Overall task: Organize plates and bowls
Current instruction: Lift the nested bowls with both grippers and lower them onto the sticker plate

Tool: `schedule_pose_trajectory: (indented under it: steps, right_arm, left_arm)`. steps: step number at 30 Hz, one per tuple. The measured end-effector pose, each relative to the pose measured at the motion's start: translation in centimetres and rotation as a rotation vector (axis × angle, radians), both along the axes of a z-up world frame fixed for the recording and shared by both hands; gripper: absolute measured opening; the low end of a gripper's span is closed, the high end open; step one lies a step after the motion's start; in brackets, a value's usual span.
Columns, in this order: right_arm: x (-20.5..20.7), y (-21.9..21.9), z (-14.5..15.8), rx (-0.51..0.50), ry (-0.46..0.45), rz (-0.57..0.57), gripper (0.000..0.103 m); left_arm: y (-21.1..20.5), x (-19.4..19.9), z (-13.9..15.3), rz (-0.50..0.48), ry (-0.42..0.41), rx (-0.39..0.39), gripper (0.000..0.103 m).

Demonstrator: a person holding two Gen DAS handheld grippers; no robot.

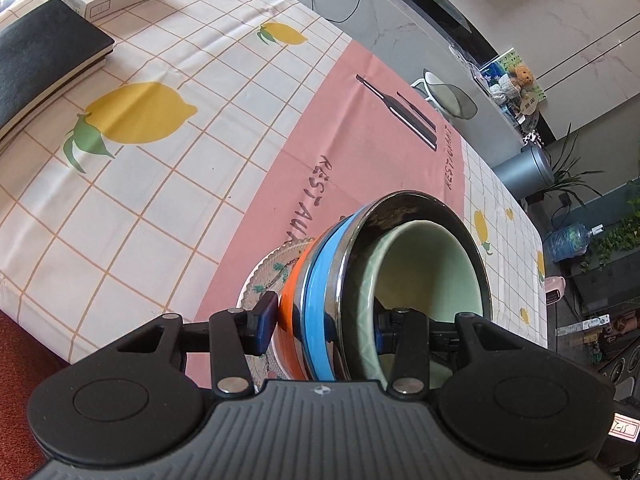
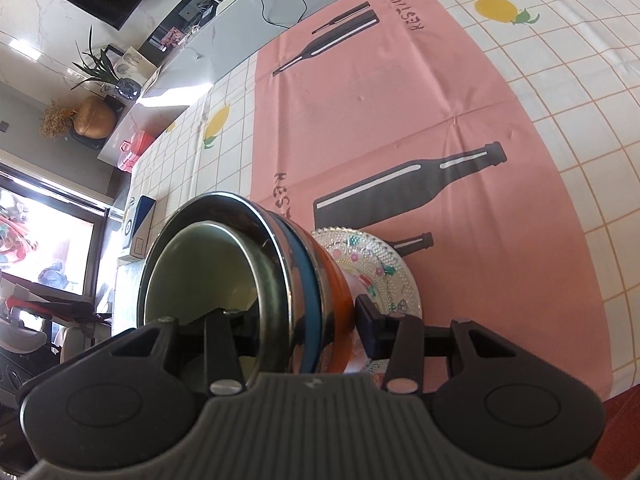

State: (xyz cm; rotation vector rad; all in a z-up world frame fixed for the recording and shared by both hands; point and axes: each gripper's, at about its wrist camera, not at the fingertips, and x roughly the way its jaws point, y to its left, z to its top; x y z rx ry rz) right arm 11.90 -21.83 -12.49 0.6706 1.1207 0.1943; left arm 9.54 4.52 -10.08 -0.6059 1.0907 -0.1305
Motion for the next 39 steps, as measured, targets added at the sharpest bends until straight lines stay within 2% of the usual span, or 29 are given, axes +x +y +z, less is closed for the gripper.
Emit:
schedule_pose_trajectory:
  steps: [14,34,36,38,39]
  right_arm:
    - [0.3,-0.4,-1.6,0.02,0.023,-0.011,0.044]
    - [0.7,-0.6,-1.8,0.039,0.033,0.009,0.047]
    - [0.7,-0.5,-1.7,0.034,0.028,0.014,0.049]
    - [0.7,-0.4,-1.4,0.034,0.008,0.019,0.055]
    - [0.7,-0.4,-1.2,0.03,-0.002,0.021,0.059]
  left_arm:
    - [-0.3,0.4,-1.1,-0.005,-0.003,0.019,0.049]
    - [0.1,0.5,-1.1,-0.025,0.013,-0.001,0.05]
    - [0.1,0.5,-1.1,-0.027,0.009,0.002,0.055]
    - [-0.1,0.5,-0.9,-0.034,-0.006,0.012,0.072]
    - [-0.2,0.5,-0.8,-0.041,-0.014,0.021,0.076]
